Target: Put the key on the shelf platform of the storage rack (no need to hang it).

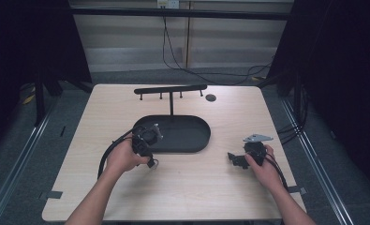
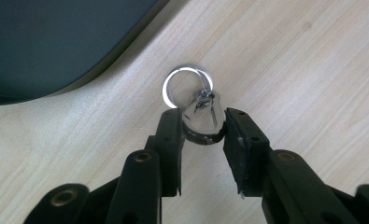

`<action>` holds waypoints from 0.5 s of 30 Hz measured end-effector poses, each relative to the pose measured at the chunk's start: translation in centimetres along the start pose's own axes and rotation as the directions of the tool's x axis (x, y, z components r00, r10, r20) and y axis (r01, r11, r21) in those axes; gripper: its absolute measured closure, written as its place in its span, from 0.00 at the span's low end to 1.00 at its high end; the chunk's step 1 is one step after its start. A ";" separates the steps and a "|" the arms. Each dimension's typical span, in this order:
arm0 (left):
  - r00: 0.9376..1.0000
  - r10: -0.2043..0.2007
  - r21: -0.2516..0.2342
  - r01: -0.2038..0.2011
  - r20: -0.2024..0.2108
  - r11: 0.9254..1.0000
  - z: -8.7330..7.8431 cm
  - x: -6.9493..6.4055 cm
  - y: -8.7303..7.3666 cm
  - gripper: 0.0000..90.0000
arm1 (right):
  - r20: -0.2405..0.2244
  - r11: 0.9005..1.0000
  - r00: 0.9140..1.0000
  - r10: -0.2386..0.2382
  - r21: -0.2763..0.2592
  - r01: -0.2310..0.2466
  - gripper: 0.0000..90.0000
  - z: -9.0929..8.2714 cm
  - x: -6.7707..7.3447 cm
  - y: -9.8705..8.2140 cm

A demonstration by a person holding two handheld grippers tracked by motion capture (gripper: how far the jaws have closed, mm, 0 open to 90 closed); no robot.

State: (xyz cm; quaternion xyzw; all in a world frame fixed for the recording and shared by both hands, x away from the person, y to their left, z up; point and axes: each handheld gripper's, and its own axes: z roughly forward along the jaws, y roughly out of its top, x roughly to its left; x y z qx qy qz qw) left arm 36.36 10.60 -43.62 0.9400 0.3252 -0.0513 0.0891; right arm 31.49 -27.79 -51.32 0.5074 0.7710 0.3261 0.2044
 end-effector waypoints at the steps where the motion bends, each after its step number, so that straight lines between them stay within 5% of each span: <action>1: 1.000 -0.002 0.009 0.002 -0.003 1.000 -0.2 0.1 0.0 0.75 | 0.000 1.000 1.000 -0.001 0.000 0.001 0.12 0.0 0.0 0.0; 15: 1.000 -0.022 0.018 0.022 -0.001 1.000 -2.3 0.4 0.0 0.75 | 0.000 1.000 1.000 0.000 0.000 0.000 0.12 0.0 0.0 0.0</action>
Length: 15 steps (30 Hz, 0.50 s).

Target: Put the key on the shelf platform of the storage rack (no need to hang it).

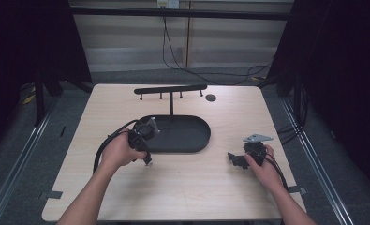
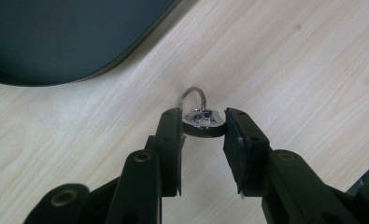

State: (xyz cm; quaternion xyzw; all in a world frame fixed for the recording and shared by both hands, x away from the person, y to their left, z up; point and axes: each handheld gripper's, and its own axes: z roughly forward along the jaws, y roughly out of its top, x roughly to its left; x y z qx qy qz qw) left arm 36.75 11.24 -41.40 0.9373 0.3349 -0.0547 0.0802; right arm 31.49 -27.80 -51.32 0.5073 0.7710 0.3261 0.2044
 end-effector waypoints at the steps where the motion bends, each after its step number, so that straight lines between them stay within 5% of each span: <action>1: 1.000 -0.005 -0.003 0.005 0.000 1.000 -0.1 0.0 0.0 0.75 | 0.000 1.000 1.000 0.000 0.000 0.000 0.12 0.0 0.0 0.0; 15: 0.999 -0.028 0.001 0.028 0.016 1.000 -2.0 0.3 0.7 0.75 | 0.000 1.000 1.000 0.000 0.000 0.000 0.12 0.0 0.0 0.0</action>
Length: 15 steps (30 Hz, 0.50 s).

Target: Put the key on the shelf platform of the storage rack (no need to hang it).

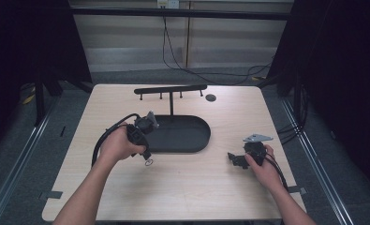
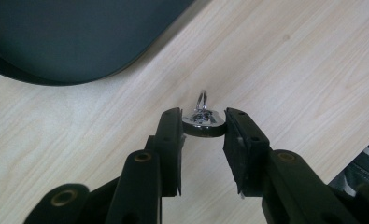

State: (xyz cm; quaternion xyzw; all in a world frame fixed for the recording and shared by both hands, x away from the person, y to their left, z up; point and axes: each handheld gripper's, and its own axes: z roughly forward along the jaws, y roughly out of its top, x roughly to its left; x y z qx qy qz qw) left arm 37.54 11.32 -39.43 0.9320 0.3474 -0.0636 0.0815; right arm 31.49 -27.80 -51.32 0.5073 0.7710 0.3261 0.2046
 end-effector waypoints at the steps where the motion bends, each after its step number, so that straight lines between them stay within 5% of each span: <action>1: 1.000 0.000 0.002 0.000 -0.003 1.000 -0.2 0.0 0.1 0.75 | 0.000 1.000 1.000 0.001 0.000 -0.001 0.12 0.0 0.0 0.0; 15: 1.000 -0.013 0.003 0.013 0.007 1.000 -1.6 0.2 1.3 0.75 | 0.000 1.000 1.000 0.002 -0.001 -0.002 0.12 0.0 0.0 0.0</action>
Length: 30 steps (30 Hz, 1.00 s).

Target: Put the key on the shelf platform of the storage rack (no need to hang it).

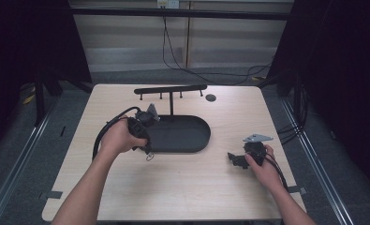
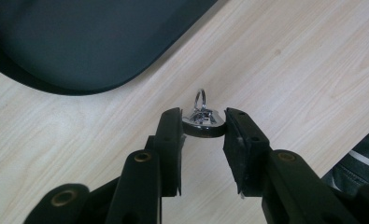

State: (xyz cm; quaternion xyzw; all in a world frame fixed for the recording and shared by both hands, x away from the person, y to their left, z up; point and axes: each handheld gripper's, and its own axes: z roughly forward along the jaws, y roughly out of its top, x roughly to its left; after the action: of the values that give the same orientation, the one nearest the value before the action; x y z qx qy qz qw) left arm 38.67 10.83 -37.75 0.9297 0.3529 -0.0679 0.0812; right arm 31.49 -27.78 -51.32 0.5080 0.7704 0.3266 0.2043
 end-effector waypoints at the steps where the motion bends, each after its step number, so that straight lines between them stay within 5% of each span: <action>1: 1.000 0.000 0.000 0.000 0.000 1.000 0.0 0.0 0.0 0.75 | 0.000 1.000 1.000 0.000 0.000 0.000 0.12 0.0 0.0 0.0; 16: 0.999 -0.044 -0.017 0.043 -0.005 0.999 -1.5 0.6 1.2 0.75 | 0.001 1.000 1.000 -0.003 -0.002 0.003 0.12 0.0 0.0 0.0; 30: 0.999 -0.042 -0.024 0.042 -0.014 0.999 -3.2 0.2 2.2 0.75 | 0.001 1.000 1.000 -0.003 -0.002 0.003 0.12 0.0 0.0 0.0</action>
State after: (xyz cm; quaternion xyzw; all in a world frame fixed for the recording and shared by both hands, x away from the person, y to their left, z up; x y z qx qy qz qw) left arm 40.47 9.99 -34.47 0.9215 0.3737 -0.0585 0.0882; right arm 31.51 -27.80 -51.33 0.5067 0.7708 0.3267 0.2060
